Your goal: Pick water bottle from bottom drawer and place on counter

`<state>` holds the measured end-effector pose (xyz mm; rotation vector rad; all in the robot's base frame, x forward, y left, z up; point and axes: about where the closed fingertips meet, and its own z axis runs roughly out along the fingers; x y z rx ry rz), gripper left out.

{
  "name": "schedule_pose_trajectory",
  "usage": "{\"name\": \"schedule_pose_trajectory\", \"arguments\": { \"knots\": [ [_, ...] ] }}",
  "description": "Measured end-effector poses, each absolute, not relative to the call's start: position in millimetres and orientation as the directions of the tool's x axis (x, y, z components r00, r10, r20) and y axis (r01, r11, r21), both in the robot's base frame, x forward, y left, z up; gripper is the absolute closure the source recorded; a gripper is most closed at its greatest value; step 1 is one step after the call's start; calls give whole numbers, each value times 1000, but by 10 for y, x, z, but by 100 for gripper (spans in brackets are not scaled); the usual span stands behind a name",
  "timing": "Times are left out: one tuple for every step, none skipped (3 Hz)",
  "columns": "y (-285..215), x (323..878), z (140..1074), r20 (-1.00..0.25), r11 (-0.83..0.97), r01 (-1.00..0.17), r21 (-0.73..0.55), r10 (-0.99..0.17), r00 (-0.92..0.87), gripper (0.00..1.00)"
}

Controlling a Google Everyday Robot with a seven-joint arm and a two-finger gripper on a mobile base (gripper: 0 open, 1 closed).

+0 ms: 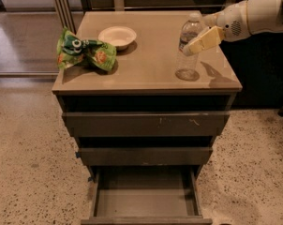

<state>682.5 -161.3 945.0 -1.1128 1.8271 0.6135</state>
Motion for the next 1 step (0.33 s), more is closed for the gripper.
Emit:
{"name": "schedule_pose_trajectory", "arguments": {
  "knots": [
    [-1613, 6825, 9450, -873, 475, -879, -32, -442, -207, 0]
  ]
}}
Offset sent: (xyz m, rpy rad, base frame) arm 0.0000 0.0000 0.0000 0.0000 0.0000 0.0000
